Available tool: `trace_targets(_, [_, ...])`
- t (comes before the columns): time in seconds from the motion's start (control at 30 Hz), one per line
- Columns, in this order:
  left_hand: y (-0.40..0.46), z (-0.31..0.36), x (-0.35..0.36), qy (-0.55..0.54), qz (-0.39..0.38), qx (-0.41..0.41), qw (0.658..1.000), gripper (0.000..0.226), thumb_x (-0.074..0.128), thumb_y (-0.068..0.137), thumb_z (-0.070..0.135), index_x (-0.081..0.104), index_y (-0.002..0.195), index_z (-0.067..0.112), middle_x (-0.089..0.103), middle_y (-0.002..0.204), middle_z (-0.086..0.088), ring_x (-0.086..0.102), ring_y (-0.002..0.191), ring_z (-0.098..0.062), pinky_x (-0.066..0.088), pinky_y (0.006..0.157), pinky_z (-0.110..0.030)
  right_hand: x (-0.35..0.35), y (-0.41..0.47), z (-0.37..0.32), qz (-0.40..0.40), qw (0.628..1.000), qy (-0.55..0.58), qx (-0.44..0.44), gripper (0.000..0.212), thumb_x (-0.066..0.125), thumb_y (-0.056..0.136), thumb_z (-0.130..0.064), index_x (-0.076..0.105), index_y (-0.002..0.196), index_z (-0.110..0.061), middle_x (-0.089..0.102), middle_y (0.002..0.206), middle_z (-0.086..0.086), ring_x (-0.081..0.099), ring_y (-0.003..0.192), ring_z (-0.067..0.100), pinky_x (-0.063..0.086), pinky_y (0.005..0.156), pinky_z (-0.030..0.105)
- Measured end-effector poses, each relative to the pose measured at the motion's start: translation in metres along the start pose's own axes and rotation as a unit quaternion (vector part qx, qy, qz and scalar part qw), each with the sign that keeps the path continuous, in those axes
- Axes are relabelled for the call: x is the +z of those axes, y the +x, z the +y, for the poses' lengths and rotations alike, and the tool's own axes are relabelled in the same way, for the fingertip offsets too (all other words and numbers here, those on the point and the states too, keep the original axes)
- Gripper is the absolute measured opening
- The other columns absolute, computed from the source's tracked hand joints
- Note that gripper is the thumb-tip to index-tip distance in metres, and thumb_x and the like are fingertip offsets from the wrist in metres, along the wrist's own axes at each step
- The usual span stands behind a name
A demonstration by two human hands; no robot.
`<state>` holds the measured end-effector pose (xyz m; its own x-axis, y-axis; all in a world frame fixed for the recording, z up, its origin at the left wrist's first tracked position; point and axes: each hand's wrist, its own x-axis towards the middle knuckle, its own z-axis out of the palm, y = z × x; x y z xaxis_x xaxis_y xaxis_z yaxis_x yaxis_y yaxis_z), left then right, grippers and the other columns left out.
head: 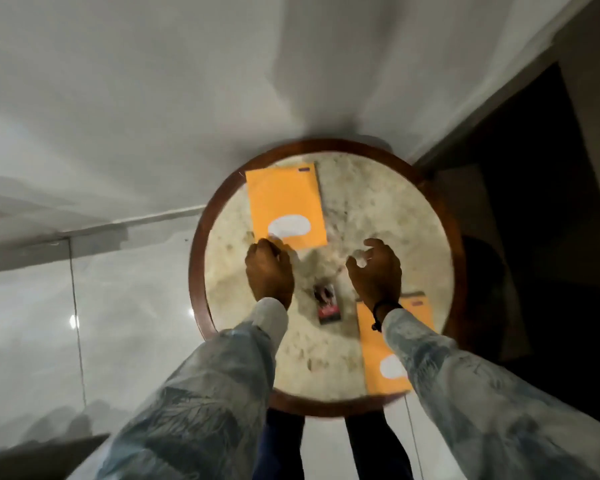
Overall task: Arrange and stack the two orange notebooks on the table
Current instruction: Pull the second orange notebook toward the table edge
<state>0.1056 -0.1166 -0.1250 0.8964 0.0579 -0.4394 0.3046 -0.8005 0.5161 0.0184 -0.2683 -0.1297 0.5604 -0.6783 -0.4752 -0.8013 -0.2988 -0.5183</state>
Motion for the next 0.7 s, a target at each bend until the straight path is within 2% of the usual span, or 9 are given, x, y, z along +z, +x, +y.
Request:
trace_targets(0.07, [-0.060,0.003,0.020,0.004,-0.064,-0.015,0.998,0.022,0.058,0.098,0.016,0.070,0.101,-0.003,0.071,0.110,-0.025,0.064,0.108,-0.042,0.048,0.087,-0.044,-0.028,-0.028,0.037,-0.006,0.999,-0.026,0.047,0.050,0.073,0.087,-0.022,0.059,0.133,-0.010,0.067,0.124,0.013,0.061,0.120,0.035,0.051,0.101,0.045])
trace_targets(0.17, [-0.137,0.004,0.057,-0.011,-0.141,-0.074,0.987,0.023,0.061,0.097,0.017,0.072,0.111,0.002,0.073,0.116,-0.023,0.067,0.112,-0.041,0.053,0.091,-0.043,-0.061,-0.062,0.093,0.009,0.990,-0.091,0.103,0.059,0.075,0.081,-0.027,0.055,0.134,-0.012,0.062,0.135,0.013,0.060,0.124,0.037,0.051,0.102,0.050])
trace_targets(0.23, [-0.173,0.005,0.082,-0.014,-0.179,-0.111,0.977,0.028,0.062,0.097,0.022,0.068,0.116,0.002,0.070,0.123,-0.022,0.065,0.118,-0.040,0.054,0.096,-0.044,-0.072,-0.076,0.127,-0.002,0.985,-0.107,0.136,0.072,0.077,0.080,-0.030,0.047,0.142,-0.012,0.055,0.144,0.015,0.058,0.127,0.040,0.052,0.101,0.053])
trace_targets(0.3, [-0.195,0.003,0.105,0.010,-0.208,-0.133,0.969,0.038,0.062,0.099,0.028,0.061,0.125,0.001,0.064,0.133,-0.022,0.059,0.127,-0.040,0.050,0.104,-0.045,-0.075,-0.083,0.155,-0.032,0.982,-0.094,0.161,0.081,0.080,0.079,-0.031,0.041,0.148,-0.011,0.055,0.140,0.017,0.058,0.125,0.042,0.053,0.100,0.052])
trace_targets(0.47, [-0.219,0.003,0.139,0.007,-0.158,-0.171,0.972,0.043,0.065,0.096,0.028,0.057,0.130,0.003,0.059,0.135,-0.020,0.058,0.124,-0.041,0.048,0.105,-0.046,-0.074,-0.086,0.197,-0.077,0.982,-0.035,0.168,0.062,0.079,0.083,-0.032,0.057,0.136,-0.013,0.061,0.129,0.017,0.060,0.122,0.041,0.051,0.102,0.047])
trace_targets(0.57, [-0.215,0.002,0.141,-0.036,-0.134,-0.171,0.975,0.037,0.065,0.094,0.020,0.064,0.126,0.002,0.065,0.129,-0.021,0.061,0.119,-0.041,0.051,0.104,-0.046,-0.082,-0.082,0.204,-0.083,0.981,-0.003,0.178,0.055,0.082,0.077,-0.033,0.063,0.124,-0.012,0.067,0.122,0.015,0.065,0.114,0.038,0.055,0.096,0.045])
trace_targets(0.63, [-0.207,0.005,0.136,-0.056,-0.125,-0.137,0.981,0.028,0.066,0.092,0.015,0.069,0.117,0.002,0.068,0.119,-0.022,0.064,0.111,-0.040,0.052,0.094,-0.041,-0.090,-0.078,0.201,-0.068,0.982,0.027,0.172,0.047,0.085,0.073,-0.032,0.067,0.112,-0.012,0.071,0.114,0.012,0.069,0.106,0.036,0.057,0.086,0.042])
trace_targets(0.7, [-0.190,0.012,0.125,-0.078,-0.106,-0.099,0.986,0.023,0.071,0.088,0.017,0.071,0.107,0.003,0.069,0.107,-0.020,0.065,0.101,-0.038,0.049,0.084,-0.037,-0.094,-0.071,0.186,-0.047,0.986,0.062,0.150,0.046,0.088,0.072,-0.032,0.069,0.107,-0.010,0.073,0.110,0.011,0.070,0.101,0.033,0.058,0.083,0.041])
